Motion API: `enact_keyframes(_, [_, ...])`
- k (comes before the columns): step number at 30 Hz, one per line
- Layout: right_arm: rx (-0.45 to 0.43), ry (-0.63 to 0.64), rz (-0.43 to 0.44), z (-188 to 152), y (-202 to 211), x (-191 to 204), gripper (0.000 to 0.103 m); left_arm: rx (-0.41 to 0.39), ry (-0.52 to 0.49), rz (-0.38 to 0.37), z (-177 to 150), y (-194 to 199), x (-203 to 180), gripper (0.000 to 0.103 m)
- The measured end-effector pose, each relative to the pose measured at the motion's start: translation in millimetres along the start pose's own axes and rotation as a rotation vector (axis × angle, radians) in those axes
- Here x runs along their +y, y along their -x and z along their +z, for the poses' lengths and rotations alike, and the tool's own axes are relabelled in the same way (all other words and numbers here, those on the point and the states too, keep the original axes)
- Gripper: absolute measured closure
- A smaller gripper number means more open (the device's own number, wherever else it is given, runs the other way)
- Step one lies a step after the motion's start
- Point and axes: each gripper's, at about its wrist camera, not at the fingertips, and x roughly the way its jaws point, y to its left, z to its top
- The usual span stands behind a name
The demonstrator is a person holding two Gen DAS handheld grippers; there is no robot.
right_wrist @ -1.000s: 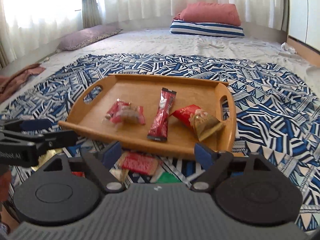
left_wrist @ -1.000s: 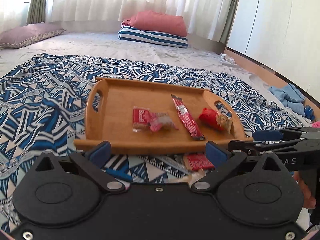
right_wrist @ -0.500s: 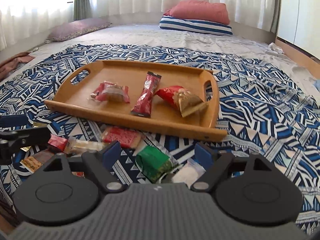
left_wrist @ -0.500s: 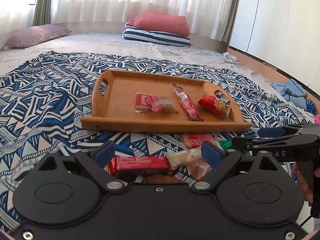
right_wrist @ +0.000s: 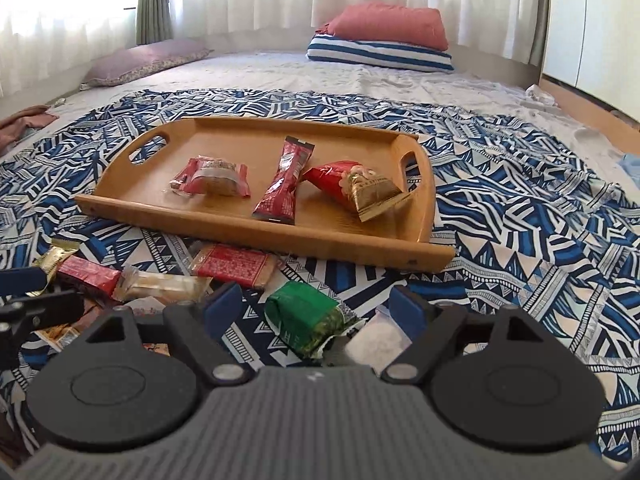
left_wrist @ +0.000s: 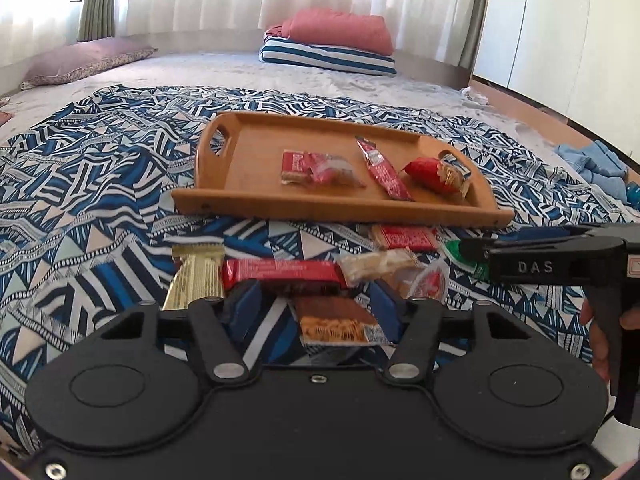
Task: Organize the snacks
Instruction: 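Grasp the brown almond packet with left tool while right tool grasps the green packet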
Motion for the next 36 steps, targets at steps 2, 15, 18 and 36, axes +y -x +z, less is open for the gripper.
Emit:
enact_keyframes(2, [-0.013,0.008,-0.011,-2,0,3,0.013,0.002,0.001,0.01,-4,0,-1,0.047])
enact_keyframes(15, [-0.026,0.016,-0.047,-12,-10,13,0.013,0.033,0.006,-0.003,-16,-4,-8,0.049])
enact_keyframes(18, [-0.033,0.008,-0.042,-12,-11,14,0.013,0.03,-0.013,0.001,-20,-2,-12,0.049])
enact_keyframes(36, [-0.006,-0.069,-0.017,-17,-31,8,0.014,-0.001,-0.041,0.051,-28,-12,-13,0.055])
